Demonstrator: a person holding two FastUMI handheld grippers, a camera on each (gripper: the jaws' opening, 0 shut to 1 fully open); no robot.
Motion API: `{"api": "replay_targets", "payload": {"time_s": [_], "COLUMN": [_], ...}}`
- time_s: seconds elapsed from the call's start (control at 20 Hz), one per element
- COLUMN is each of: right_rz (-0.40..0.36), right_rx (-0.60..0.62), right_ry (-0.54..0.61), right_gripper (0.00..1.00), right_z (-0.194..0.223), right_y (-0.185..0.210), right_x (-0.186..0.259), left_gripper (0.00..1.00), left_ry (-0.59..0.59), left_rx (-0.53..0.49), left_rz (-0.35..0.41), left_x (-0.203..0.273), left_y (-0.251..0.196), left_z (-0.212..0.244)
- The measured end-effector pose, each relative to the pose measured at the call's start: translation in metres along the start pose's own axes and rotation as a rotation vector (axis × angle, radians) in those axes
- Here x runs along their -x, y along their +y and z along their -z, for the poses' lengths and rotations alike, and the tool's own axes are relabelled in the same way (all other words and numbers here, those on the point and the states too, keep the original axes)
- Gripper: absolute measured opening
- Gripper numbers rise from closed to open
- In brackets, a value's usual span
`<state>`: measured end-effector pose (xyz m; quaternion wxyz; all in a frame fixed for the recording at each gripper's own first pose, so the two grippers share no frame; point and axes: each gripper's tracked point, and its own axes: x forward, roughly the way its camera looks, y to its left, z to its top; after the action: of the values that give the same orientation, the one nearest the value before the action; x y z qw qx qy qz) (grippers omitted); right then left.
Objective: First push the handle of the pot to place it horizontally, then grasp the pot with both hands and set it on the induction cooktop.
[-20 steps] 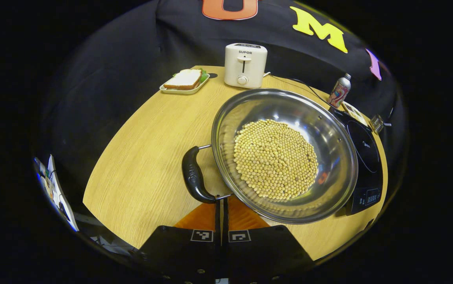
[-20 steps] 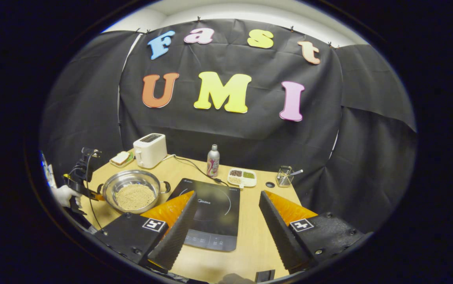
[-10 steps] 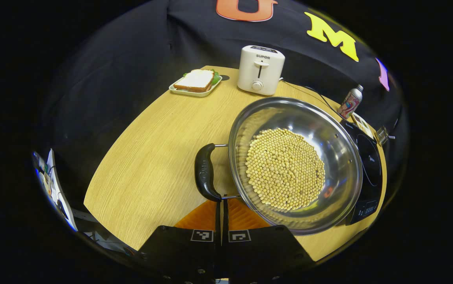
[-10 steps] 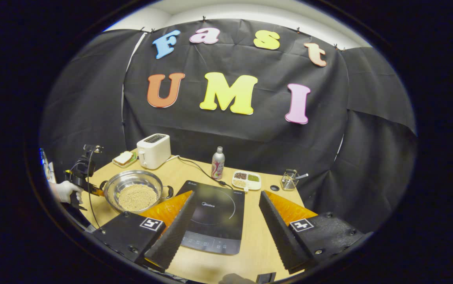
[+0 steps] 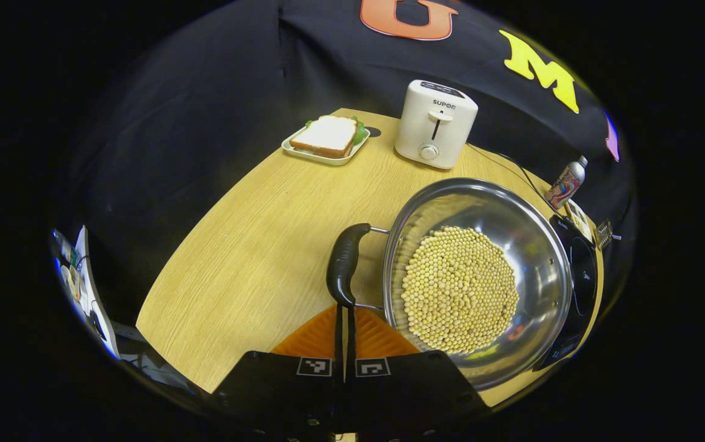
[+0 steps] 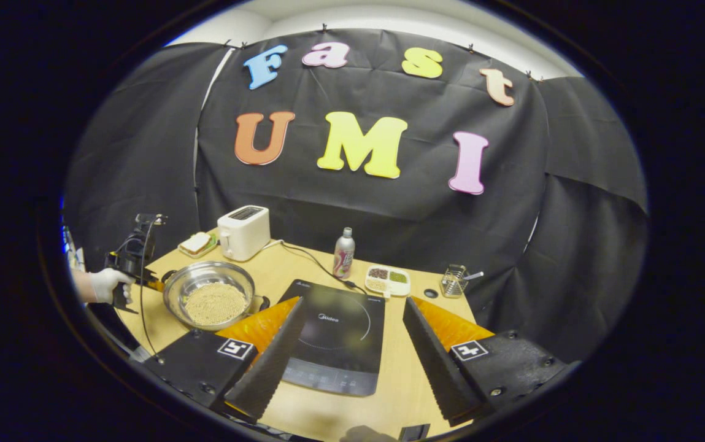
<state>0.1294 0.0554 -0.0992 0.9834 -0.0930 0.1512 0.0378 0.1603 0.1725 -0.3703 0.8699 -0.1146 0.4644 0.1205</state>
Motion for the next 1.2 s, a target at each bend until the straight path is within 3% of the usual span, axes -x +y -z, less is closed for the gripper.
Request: {"api": "replay_targets", "payload": {"time_s": [0.4,0.45,0.5,0.55,0.6,0.8,0.9,0.95,1.0,1.05,1.1,1.2], "right_rz": [-0.036,-0.04,-0.047,-0.058,-0.071,-0.166,-0.209,-0.224,-0.24,-0.248,-0.252,-0.245], "right_rx": [0.003,0.007,0.014,0.013,0.006,-0.054,-0.066,-0.076,-0.083,-0.086,-0.094,-0.12], "right_ry": [0.018,0.019,0.022,0.021,0.023,0.087,0.134,0.149,0.167,0.186,0.202,0.25], "right_gripper": [1.0,1.0,1.0,1.0,1.0,1.0,1.0,1.0,1.0,1.0,1.0,1.0], "right_z": [0.004,0.005,0.007,0.007,0.01,0.026,0.037,0.039,0.043,0.047,0.052,0.062], "right_y": [0.021,0.024,0.026,0.029,0.034,0.066,0.087,0.099,0.112,0.124,0.135,0.156], "right_x": [-0.006,-0.009,-0.013,-0.018,-0.025,-0.06,-0.078,-0.086,-0.093,-0.101,-0.112,-0.133], "left_gripper": [0.0,0.11,0.0,0.1,0.0,0.0,0.0,0.11,0.0,0.24,0.27,0.66], "left_ry": [0.003,0.003,0.004,0.002,0.003,-0.048,-0.088,-0.105,-0.12,-0.138,-0.17,-0.204], "left_rx": [-0.036,-0.042,-0.047,-0.05,-0.053,-0.085,-0.103,-0.114,-0.134,-0.16,-0.186,-0.223], "left_rz": [-0.013,-0.016,-0.016,-0.016,-0.011,-0.034,0.005,0.027,0.034,0.027,0.022,0.045], "left_x": [-0.016,-0.016,-0.019,-0.018,-0.018,-0.006,0.001,0.001,0.003,0.005,0.006,0.011], "left_y": [0.005,0.006,0.006,0.005,0.005,0.015,0.015,0.015,0.018,0.024,0.028,0.026], "left_z": [-0.021,-0.023,-0.025,-0.027,-0.028,-0.029,-0.035,-0.038,-0.041,-0.046,-0.054,-0.062]}}
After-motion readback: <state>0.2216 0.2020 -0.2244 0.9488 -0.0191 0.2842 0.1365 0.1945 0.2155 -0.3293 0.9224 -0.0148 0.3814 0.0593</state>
